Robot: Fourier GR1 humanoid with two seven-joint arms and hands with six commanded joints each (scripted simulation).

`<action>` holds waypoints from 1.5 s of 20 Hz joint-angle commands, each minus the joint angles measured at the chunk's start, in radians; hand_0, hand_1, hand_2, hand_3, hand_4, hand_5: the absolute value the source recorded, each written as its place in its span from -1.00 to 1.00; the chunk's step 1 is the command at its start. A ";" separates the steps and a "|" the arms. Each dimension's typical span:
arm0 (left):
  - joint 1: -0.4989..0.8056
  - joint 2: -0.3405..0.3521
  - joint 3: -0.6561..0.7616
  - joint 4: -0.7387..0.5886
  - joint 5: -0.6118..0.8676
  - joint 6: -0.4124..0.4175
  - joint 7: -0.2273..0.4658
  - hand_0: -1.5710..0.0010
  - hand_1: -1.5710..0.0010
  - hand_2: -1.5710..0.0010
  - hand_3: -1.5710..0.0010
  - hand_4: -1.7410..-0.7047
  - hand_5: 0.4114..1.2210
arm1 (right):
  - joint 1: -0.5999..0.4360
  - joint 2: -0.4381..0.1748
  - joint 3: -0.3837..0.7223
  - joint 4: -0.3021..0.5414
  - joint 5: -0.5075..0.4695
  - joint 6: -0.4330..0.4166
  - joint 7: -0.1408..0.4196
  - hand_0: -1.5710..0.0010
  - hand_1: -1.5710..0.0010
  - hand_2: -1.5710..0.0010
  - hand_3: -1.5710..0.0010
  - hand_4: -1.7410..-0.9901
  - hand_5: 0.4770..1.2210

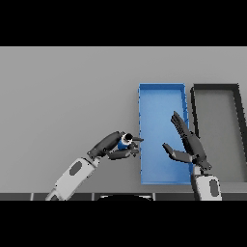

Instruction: Pick up the blue pipe and place it into the blue bin.

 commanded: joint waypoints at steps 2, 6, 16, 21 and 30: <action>0.006 0.002 -0.006 0.007 -0.012 -0.004 -0.008 -1.00 -1.00 -1.00 -0.90 -1.00 1.00 | -0.029 -0.071 0.004 -0.067 -0.111 0.076 0.074 1.00 1.00 1.00 1.00 0.22 -0.84; 0.000 0.000 -0.005 -0.001 -0.017 -0.004 -0.009 -1.00 -1.00 -1.00 -0.89 -1.00 1.00 | -0.161 -0.150 0.067 -0.136 -0.215 0.143 0.244 1.00 1.00 1.00 1.00 0.14 -0.94; -0.004 -0.001 0.002 0.013 -0.003 -0.042 -0.039 -1.00 -1.00 -1.00 -0.93 -1.00 1.00 | -0.434 -0.087 0.235 -0.059 -0.193 0.232 0.385 1.00 1.00 1.00 1.00 0.35 -0.86; -0.006 0.004 0.001 0.022 -0.025 -0.045 -0.040 -1.00 -1.00 -1.00 -0.96 -1.00 1.00 | -0.521 -0.006 0.293 0.009 -0.160 0.235 0.421 1.00 1.00 1.00 1.00 0.39 -0.91; -0.018 0.030 -0.007 -0.001 -0.107 -0.067 0.069 -0.19 -0.12 -0.10 0.01 -0.68 1.00 | -0.645 0.061 0.328 0.119 -0.223 0.304 0.434 -0.31 -0.29 -0.32 -0.11 -0.44 -0.65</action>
